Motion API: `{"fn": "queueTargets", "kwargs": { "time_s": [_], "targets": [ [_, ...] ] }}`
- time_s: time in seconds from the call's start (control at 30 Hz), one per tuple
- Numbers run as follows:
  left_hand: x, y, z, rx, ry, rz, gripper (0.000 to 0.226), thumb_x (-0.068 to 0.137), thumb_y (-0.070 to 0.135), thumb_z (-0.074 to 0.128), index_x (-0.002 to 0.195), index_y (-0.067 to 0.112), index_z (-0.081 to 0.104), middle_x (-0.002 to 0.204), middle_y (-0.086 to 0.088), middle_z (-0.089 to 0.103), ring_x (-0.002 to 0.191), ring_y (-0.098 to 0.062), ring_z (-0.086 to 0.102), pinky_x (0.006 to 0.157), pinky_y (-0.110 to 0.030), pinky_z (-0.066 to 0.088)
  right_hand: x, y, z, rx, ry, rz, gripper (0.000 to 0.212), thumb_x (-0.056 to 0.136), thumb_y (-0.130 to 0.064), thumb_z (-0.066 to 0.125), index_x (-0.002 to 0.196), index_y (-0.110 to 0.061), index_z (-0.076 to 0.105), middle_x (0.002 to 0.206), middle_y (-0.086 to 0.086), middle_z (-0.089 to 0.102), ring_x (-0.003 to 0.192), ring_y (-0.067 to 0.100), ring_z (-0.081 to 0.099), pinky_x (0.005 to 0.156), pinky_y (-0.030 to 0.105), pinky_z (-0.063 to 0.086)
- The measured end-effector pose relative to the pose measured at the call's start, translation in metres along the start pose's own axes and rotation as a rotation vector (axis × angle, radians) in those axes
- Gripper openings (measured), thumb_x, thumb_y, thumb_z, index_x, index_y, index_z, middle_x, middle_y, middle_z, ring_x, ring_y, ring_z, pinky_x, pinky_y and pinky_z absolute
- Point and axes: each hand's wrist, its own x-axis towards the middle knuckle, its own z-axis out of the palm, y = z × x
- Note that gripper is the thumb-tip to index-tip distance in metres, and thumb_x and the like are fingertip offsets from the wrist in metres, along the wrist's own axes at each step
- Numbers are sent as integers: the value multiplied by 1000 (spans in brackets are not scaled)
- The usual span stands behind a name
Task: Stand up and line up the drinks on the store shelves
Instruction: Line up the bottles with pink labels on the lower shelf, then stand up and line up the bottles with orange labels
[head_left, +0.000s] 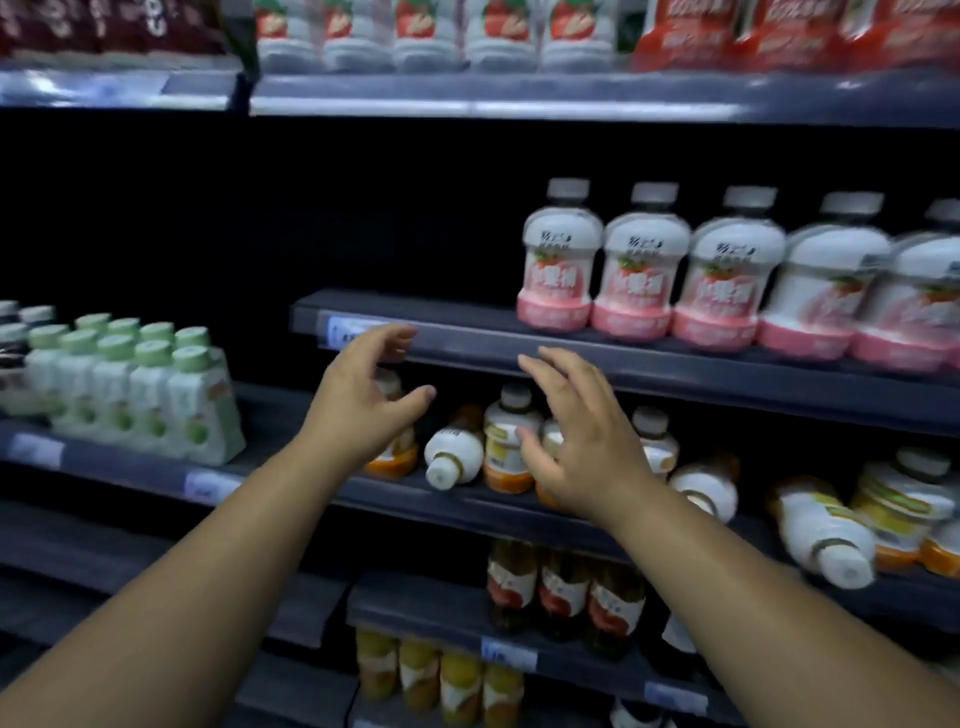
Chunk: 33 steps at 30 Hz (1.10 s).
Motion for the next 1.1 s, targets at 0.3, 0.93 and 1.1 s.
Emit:
{"fn": "queueTargets", "kwargs": {
  "time_s": [0.3,0.93,1.1],
  "targets": [
    [-57,-81,-13,34,-141,-248,66,74,22,84,132,24,52,126,5,55,112,-4,53,94,-21,43,-18,-27,82,110,-271,181,66,90,-30,66,151,-25,39,148,0,39,135,22,38,105,41,42],
    [-2,-170,63,-344,-212,-383,91,64,24,90,137,30,36,120,11,59,106,-8,59,86,-20,45,-20,-31,177,-266,-268,489,41,81,-37,79,115,-19,63,107,2,50,93,25,54,63,35,47],
    [1,-174,67,-248,-154,-371,86,60,30,91,132,26,43,118,7,60,106,-12,58,88,-30,47,-20,-23,182,-322,-280,371,43,76,-38,83,108,-16,65,101,4,52,84,27,57,57,32,39]
  ]
}}
